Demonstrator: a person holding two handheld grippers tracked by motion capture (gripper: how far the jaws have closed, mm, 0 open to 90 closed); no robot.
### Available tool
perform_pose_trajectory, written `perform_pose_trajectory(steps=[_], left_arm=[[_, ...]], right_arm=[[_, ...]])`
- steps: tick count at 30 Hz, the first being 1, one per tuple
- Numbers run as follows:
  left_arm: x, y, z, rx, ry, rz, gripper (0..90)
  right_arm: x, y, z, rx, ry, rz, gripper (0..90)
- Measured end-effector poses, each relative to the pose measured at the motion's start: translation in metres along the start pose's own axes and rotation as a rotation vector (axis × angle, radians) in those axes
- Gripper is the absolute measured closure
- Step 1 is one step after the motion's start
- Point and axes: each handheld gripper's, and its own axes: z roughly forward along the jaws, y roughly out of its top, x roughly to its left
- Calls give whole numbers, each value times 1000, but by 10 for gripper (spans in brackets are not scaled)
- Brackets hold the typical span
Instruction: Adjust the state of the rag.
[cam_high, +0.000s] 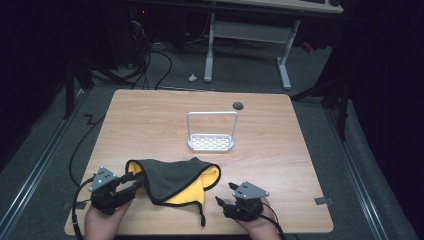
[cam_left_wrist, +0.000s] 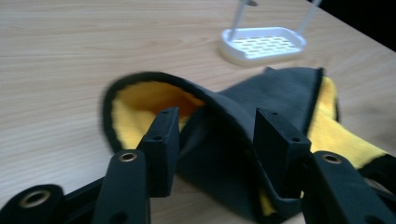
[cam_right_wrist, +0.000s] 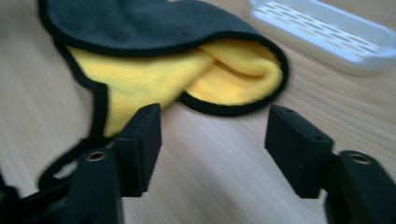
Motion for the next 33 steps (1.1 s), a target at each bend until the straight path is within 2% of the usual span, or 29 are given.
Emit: perform_pose_trajectory(steps=[1,3,5,8,12,15,16,17,21,24,28,29,31,32,33], left_arm=[[-5,-1,4,10,-18,11,484],[-12,-3,10,32,-25,38,464],[-16,-5,15,47,-33,56,453],[-23,-7,20,62,-50,84,449],[-29,-9,24,79,-58,111,448],[-30,-9,25,83,-61,122,448],[-31,-9,25,79,-60,133,448],[-32,-8,25,76,-66,133,447],[-37,-9,29,86,-88,153,440],[-39,-9,34,74,-105,139,457],[-42,-10,41,81,-113,136,457],[-45,-10,48,92,-116,130,457],[-47,-11,51,95,-121,131,461],[-51,-11,57,91,-116,138,468],[-51,-10,59,91,-114,138,473]], right_arm=[[3,3,3,3,14,-10,436],[11,10,13,15,27,-41,499],[18,19,26,17,46,-53,632],[26,31,43,34,68,-72,740],[30,37,64,70,66,-61,900],[30,36,71,100,49,-65,900],[28,33,77,134,54,-83,900],[28,32,78,129,53,-85,900],[28,30,77,141,56,-90,900],[28,23,68,142,64,-89,900],[21,7,47,140,61,-73,900],[17,2,40,145,63,-57,900],[14,-2,35,147,62,-55,900],[8,-12,20,150,51,-46,900],[5,-17,13,155,49,-41,900]])
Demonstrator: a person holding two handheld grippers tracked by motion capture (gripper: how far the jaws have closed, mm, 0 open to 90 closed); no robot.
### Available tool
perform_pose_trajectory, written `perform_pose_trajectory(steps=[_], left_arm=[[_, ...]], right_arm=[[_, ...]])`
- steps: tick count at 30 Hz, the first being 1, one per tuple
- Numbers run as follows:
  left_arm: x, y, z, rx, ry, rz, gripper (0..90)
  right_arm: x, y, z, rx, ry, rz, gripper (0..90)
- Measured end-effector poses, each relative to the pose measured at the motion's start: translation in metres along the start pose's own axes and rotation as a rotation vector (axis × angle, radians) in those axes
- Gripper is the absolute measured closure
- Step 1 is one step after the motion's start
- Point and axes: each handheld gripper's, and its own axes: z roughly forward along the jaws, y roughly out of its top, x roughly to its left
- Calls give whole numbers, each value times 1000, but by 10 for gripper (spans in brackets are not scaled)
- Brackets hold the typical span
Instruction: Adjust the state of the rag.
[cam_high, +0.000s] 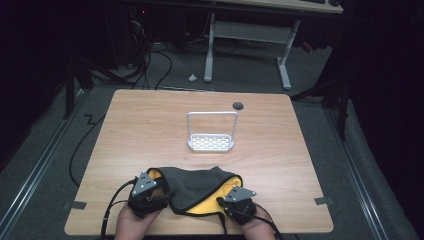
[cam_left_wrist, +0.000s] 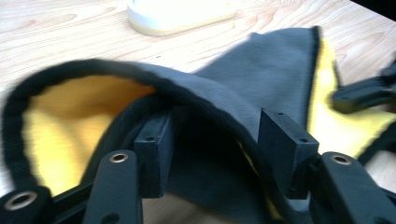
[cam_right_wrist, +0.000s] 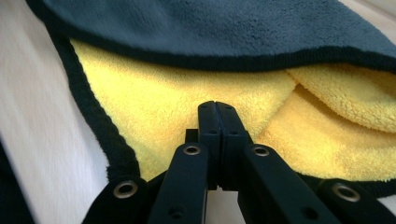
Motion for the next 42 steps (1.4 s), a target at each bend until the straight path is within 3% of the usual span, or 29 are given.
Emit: perform_pose_trajectory(steps=[2,7,10,14,17,20,22,25,28,29,30,31,33,35,36,37,38,40,42], left_arm=[[1,0,5,0,4,-4,498],[1,-1,22,37,-39,-9,660],[-4,0,28,37,-108,-29,828],[-12,9,16,7,-143,-16,870],[-8,25,-4,-78,-169,-56,871],[4,40,-13,-132,-136,-85,872],[16,48,-7,-123,-106,-103,873],[38,54,13,-63,-39,-141,873],[59,50,35,19,36,-182,873],[59,50,35,19,36,-182,872],[72,43,47,68,79,-223,868],[77,39,51,94,87,-245,862],[81,34,50,91,102,-271,787],[81,31,37,42,101,-291,696],[81,31,37,42,101,-291,652],[77,30,27,18,110,-278,652],[65,28,12,-22,107,-233,609],[45,23,2,-17,54,-182,614],[27,13,3,29,-2,-149,620]], right_arm=[[-5,-10,-10,1,-17,10,900],[-18,-29,-27,-13,-22,60,900],[-21,-32,-29,-14,-24,60,900],[-22,-32,-29,-19,-25,72,900],[-20,-32,-29,-14,-33,66,900],[-19,-31,-30,-15,-36,53,900],[-19,-31,-30,-14,-34,54,900],[-20,-32,-31,-15,-28,58,900],[-20,-32,-31,-16,-25,55,900],[-20,-32,-31,-16,-25,55,900],[-20,-33,-31,-14,-22,57,900],[-20,-33,-31,-15,-21,60,900],[-20,-33,-32,-20,-17,60,875],[-22,-32,-37,-57,-36,75,862],[-23,-31,-41,-79,-52,91,854],[-23,-31,-41,-79,-52,91,854],[-30,-31,-47,-105,-118,112,852],[-36,-31,-45,-80,-165,122,852],[-42,-33,-37,-37,-166,130,863]])
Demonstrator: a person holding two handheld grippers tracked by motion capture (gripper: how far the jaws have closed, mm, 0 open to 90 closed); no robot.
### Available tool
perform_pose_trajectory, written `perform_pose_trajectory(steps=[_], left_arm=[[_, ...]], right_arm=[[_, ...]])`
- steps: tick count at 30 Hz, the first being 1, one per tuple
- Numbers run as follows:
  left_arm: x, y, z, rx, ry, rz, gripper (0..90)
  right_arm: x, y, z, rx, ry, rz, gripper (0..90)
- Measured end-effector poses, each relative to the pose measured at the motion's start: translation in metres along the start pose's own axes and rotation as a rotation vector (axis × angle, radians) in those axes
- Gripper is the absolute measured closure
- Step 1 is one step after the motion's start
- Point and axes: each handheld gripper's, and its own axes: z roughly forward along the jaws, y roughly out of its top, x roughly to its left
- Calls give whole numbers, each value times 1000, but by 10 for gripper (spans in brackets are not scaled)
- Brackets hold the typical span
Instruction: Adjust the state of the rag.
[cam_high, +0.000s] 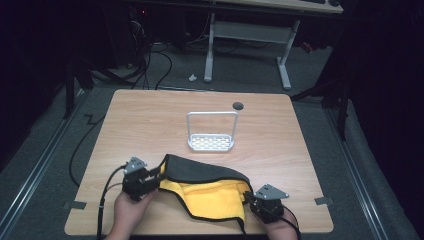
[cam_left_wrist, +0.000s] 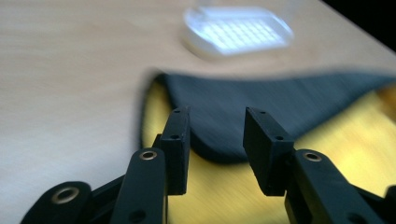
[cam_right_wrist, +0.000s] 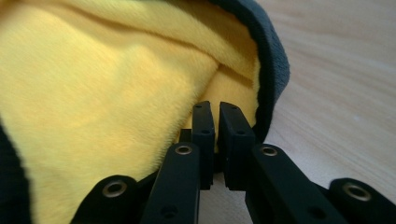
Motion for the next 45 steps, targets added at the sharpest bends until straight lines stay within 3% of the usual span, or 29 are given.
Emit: perform_pose_trajectory(steps=[1,2,3,4,5,8,14,19,22,24,26,28,30,33,36,39,44,45], left_arm=[[-6,-7,2,21,-33,4,622],[-11,-13,7,61,-37,37,629],[-11,-13,7,61,-37,37,636],[-15,-19,11,103,-7,83,636],[-13,-25,15,140,2,94,660],[-8,-31,11,138,0,83,687],[-4,-41,-6,141,10,95,733],[-3,-49,-13,130,-8,83,749],[-3,-49,-14,132,-6,84,749],[-4,-47,-14,137,-7,76,742],[-10,-44,-12,120,-15,94,698],[-19,-38,-6,99,-50,102,679],[-30,-33,7,94,-84,111,663],[-43,-32,24,124,-66,164,653],[-42,-36,25,117,-69,143,665],[-39,-44,14,119,-56,160,696],[-37,-47,6,136,-54,149,705],[-40,-48,5,140,-71,148,704]], right_arm=[[-2,0,4,16,-8,-3,877],[-3,1,7,27,-23,-2,895],[-5,2,9,43,-41,2,900],[-5,2,9,43,-41,2,900],[-13,5,13,55,-77,11,900],[-31,11,20,73,-147,15,900],[-87,33,48,89,-258,95,900],[-109,53,72,103,-313,102,900],[-113,59,75,109,-314,98,900],[-107,61,67,87,-307,91,900],[-94,60,52,50,-262,86,900],[-73,55,44,39,-196,61,900],[-55,49,45,40,-148,40,900],[-44,44,55,67,-133,28,900],[-51,43,57,68,-146,48,900],[-64,38,53,82,-204,44,900],[-102,33,49,97,-289,111,900],[-109,34,49,102,-305,123,900]])
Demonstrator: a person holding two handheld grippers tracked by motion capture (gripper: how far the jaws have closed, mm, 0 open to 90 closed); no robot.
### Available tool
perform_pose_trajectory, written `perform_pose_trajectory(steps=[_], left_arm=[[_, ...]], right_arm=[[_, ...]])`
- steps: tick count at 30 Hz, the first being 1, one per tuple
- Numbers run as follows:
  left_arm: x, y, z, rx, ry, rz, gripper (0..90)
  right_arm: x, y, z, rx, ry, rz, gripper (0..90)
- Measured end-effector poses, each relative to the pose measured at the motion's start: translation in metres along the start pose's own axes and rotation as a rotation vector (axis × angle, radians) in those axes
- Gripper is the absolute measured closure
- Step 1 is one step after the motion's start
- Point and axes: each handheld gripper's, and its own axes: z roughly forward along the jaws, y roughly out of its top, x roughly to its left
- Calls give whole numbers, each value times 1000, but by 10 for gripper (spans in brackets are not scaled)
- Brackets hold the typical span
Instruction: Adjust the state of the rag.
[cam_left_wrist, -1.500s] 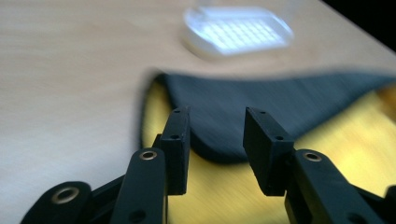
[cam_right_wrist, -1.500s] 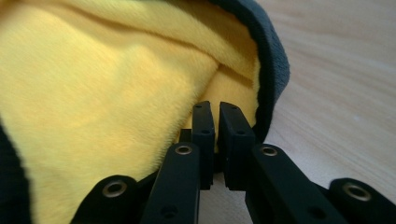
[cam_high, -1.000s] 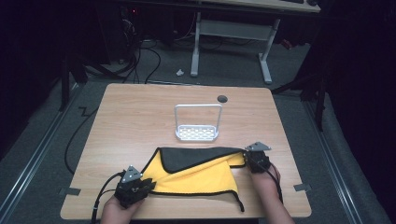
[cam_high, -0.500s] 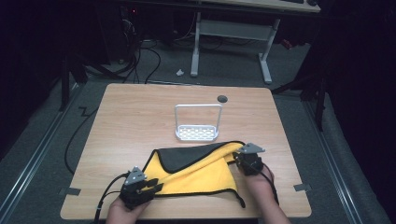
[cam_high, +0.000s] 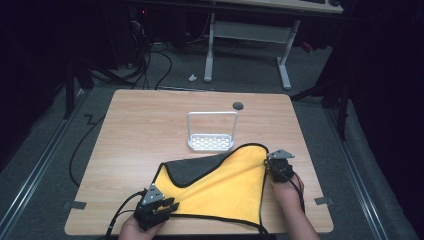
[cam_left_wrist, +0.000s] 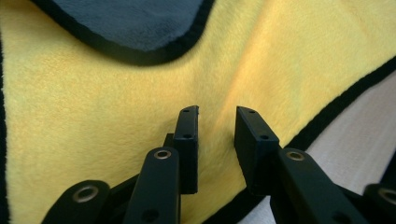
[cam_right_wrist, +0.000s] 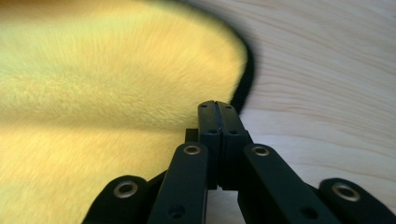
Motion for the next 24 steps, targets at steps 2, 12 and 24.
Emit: perform_pose_trajectory(steps=[2,12,24], left_arm=[[-2,1,0,5,-10,-2,683],[22,9,-4,-35,60,-22,618],[-25,2,7,41,-120,37,646]], right_arm=[[-2,3,0,10,-13,1,900],[46,-41,-68,-79,186,-72,878],[22,-89,-88,-27,119,2,891]])
